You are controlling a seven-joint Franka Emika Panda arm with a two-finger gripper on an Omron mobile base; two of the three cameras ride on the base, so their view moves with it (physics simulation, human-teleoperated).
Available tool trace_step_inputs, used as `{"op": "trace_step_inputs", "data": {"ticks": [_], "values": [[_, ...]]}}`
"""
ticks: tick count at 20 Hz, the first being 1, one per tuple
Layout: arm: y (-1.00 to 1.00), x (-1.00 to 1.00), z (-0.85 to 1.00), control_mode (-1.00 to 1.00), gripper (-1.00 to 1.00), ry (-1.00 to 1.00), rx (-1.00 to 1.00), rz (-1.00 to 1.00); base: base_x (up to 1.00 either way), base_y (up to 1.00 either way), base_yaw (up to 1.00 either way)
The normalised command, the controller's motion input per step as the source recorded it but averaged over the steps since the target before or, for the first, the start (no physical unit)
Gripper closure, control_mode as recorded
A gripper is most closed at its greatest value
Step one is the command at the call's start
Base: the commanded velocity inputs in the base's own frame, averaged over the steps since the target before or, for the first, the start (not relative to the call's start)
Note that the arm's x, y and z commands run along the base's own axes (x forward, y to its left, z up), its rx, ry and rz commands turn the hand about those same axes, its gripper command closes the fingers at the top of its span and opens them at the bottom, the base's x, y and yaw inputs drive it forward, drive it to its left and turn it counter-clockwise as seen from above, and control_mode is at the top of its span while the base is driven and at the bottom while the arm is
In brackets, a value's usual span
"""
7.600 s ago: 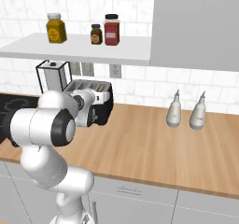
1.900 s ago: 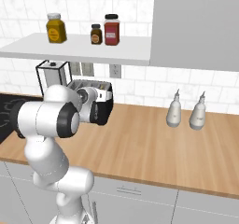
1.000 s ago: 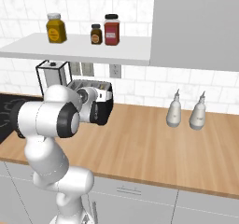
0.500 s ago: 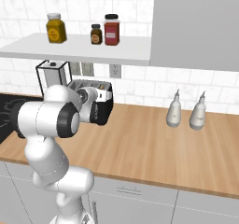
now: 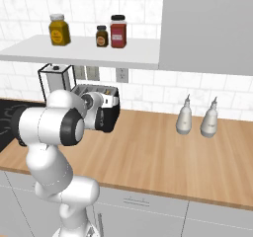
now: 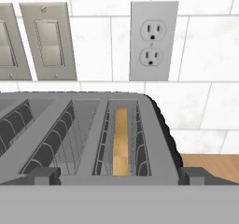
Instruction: Start the toaster. Once the lever pops up, take the bread to the plate on the dining counter.
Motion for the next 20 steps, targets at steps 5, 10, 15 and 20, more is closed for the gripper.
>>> {"op": "trace_step_inputs", "data": {"ticks": [5, 10, 15, 20], "values": [[0.00, 0.00, 0.00, -1.00, -1.00, 0.00, 0.00, 0.00, 0.00, 0.00, 0.00], [0.00, 0.00, 0.00, -1.00, -1.00, 0.00, 0.00, 0.00, 0.00, 0.00, 0.00], [0.00, 0.00, 0.00, -1.00, -1.00, 0.00, 0.00, 0.00, 0.00, 0.00, 0.00], [0.00, 0.00, 0.00, -1.00, -1.00, 0.00, 0.00, 0.00, 0.00, 0.00, 0.00]]}}
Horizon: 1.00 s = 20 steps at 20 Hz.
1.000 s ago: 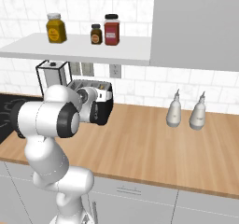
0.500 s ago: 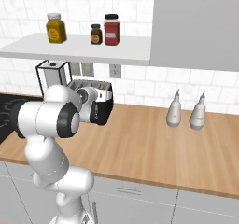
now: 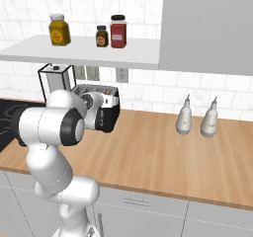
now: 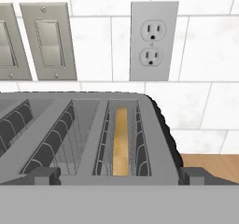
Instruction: Start the toaster. Once the lever pops up, take the bread to the plate on the dining counter.
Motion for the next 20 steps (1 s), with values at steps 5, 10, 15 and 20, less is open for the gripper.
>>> {"op": "trace_step_inputs", "data": {"ticks": [5, 10, 15, 20], "values": [[0.00, 0.00, 0.00, -1.00, -1.00, 0.00, 0.00, 0.00, 0.00, 0.00, 0.00], [0.00, 0.00, 0.00, -1.00, -1.00, 0.00, 0.00, 0.00, 0.00, 0.00, 0.00], [0.00, 0.00, 0.00, -1.00, -1.00, 0.00, 0.00, 0.00, 0.00, 0.00, 0.00], [0.00, 0.00, 0.00, -1.00, -1.00, 0.00, 0.00, 0.00, 0.00, 0.00, 0.00]]}}
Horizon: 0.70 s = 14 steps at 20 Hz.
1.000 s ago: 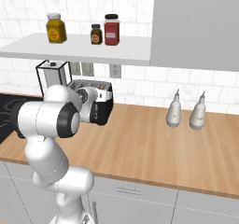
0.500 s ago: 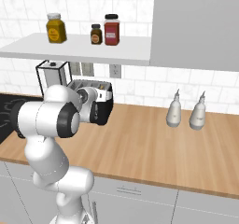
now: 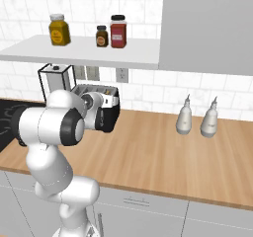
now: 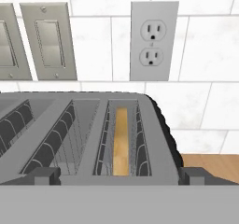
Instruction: Start the toaster. Once the lever pops up, take the bread to the plate on the dining counter.
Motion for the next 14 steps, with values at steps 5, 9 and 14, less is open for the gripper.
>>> {"op": "trace_step_inputs", "data": {"ticks": [5, 9, 14], "values": [[0.00, 0.00, 0.00, -1.00, -1.00, 0.00, 0.00, 0.00, 0.00, 0.00, 0.00], [0.00, 0.00, 0.00, -1.00, -1.00, 0.00, 0.00, 0.00, 0.00, 0.00, 0.00], [0.00, 0.00, 0.00, -1.00, -1.00, 0.00, 0.00, 0.00, 0.00, 0.00, 0.00]]}}
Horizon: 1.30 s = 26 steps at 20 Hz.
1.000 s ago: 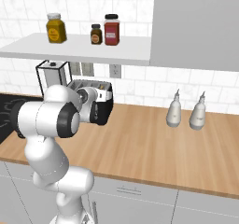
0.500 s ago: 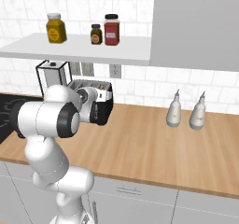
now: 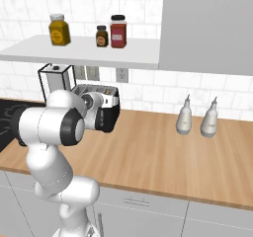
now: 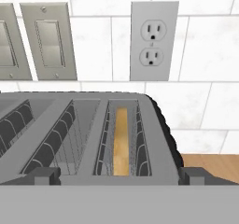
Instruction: Start the toaster. Once the lever pops up, take the bread to the plate on the dining counter.
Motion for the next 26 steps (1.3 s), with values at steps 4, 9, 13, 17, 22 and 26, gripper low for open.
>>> {"op": "trace_step_inputs", "data": {"ticks": [4, 9, 13, 17, 22, 26], "values": [[0.00, 0.00, 0.00, -1.00, -1.00, 0.00, 0.00, 0.00, 0.00, 0.00, 0.00], [0.00, 0.00, 0.00, -1.00, -1.00, 0.00, 0.00, 0.00, 0.00, 0.00, 0.00], [0.00, 0.00, 0.00, -1.00, -1.00, 0.00, 0.00, 0.00, 0.00, 0.00, 0.00], [0.00, 0.00, 0.00, -1.00, -1.00, 0.00, 0.00, 0.00, 0.00, 0.00, 0.00], [0.00, 0.00, 0.00, -1.00, -1.00, 0.00, 0.00, 0.00, 0.00, 0.00, 0.00], [0.00, 0.00, 0.00, -1.00, -1.00, 0.00, 0.00, 0.00, 0.00, 0.00, 0.00]]}}
